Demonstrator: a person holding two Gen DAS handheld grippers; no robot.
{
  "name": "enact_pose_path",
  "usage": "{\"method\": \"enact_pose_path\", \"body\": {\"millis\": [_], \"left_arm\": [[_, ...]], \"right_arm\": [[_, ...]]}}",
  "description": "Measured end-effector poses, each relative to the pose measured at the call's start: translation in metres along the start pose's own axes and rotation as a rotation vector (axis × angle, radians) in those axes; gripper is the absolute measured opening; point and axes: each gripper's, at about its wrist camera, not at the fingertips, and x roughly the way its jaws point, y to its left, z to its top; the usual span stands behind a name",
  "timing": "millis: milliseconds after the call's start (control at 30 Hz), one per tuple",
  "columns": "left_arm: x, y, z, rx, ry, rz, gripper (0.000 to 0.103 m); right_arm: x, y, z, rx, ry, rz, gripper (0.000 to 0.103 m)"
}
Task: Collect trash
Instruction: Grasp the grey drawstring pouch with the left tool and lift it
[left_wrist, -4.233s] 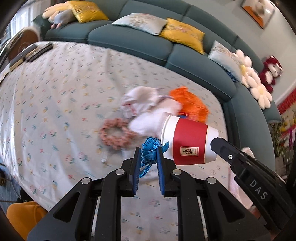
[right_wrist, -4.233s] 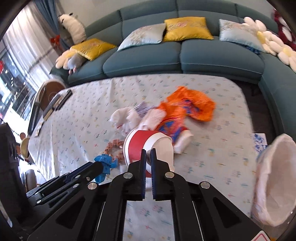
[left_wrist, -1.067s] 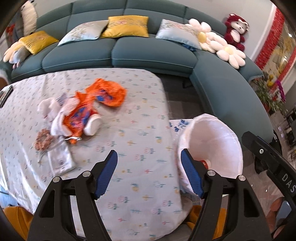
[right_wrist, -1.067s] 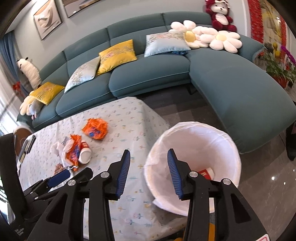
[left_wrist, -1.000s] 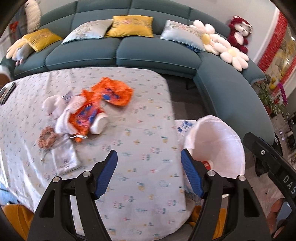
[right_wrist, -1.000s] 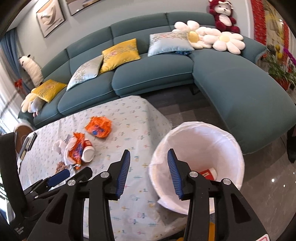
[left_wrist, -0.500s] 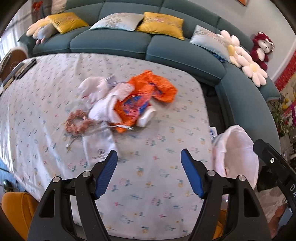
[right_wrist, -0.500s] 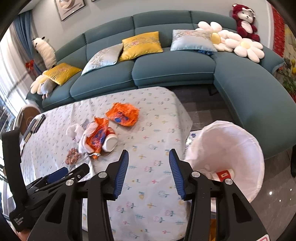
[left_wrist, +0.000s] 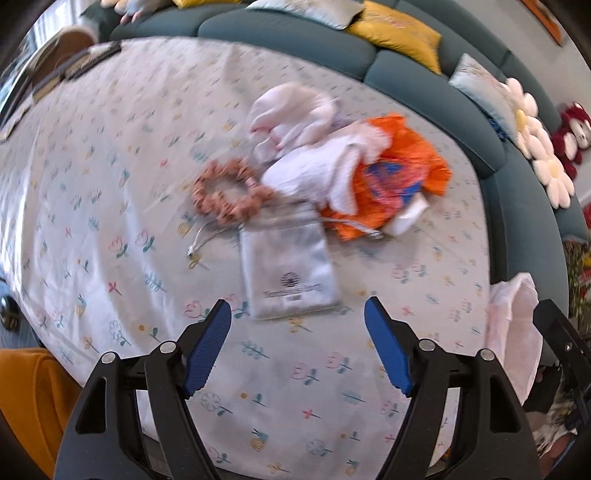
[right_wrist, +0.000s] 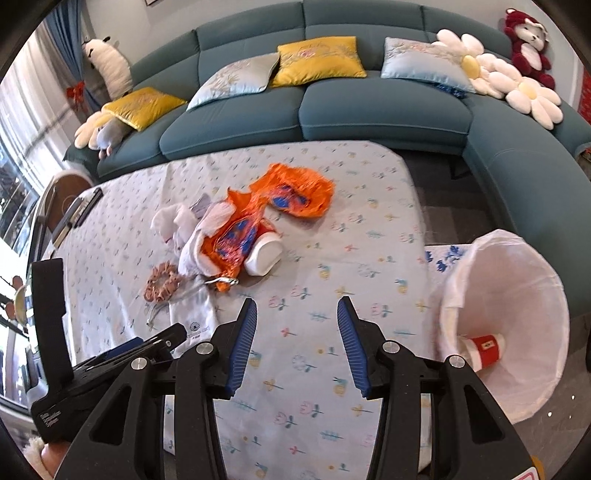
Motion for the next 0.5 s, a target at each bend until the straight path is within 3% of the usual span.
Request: {"method": "enact_pose_path", "body": {"millis": [100, 400, 500], "left_arm": [[0.013, 0.009, 0.003, -0.021, 0.024, 0.001, 0.07], [0.05, 0.011, 0.008, -0.037, 0.104, -0.008, 0.046], [0.053, 0.006, 0.008, -0.011, 0.089, 0.009, 0.043]], "right_arm": [[0.014, 0.009, 0.001, -0.011, 0.023, 0.007, 0.045], [0.042, 0.02, 0.004, -0.025, 0.065, 0.012, 0.045], [0.047, 0.021, 0.005, -0.025, 0.075, 0.011, 0.045]]}}
